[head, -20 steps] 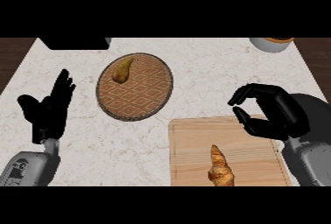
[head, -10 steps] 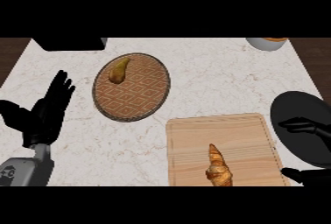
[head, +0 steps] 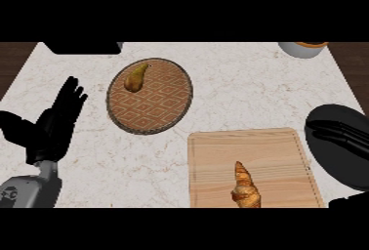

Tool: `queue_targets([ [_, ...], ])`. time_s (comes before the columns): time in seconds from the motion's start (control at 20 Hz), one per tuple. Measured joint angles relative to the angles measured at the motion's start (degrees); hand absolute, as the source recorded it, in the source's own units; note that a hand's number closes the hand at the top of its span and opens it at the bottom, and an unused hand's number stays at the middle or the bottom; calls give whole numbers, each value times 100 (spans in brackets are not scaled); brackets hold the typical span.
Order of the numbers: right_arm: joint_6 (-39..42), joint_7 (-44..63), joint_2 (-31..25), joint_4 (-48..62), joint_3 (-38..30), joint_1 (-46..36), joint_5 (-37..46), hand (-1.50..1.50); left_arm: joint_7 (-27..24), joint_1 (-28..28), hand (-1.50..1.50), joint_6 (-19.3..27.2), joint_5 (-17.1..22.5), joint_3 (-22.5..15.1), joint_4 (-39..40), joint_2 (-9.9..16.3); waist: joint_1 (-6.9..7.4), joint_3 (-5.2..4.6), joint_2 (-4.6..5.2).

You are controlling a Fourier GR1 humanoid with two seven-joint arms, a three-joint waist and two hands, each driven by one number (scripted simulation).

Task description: Pick the croissant from the cutting board and place it in the pan

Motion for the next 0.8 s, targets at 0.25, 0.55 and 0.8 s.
queue_targets([
  [0.25,92,1088,-23,-644,593,-364,871,-150,-51,17,0,-105,4,51,42,-9,33,-4,6],
  [0.55,804,2022,-207,-879,1470,-694,1726,-150,23,-69,0,-147,-10,97,65,-3,57,-5,10],
  [0.8,1423,2626,-129,-1060,2062,-825,2251,-150,76,-117,0,-103,-119,89,31,-74,38,-2,10],
])
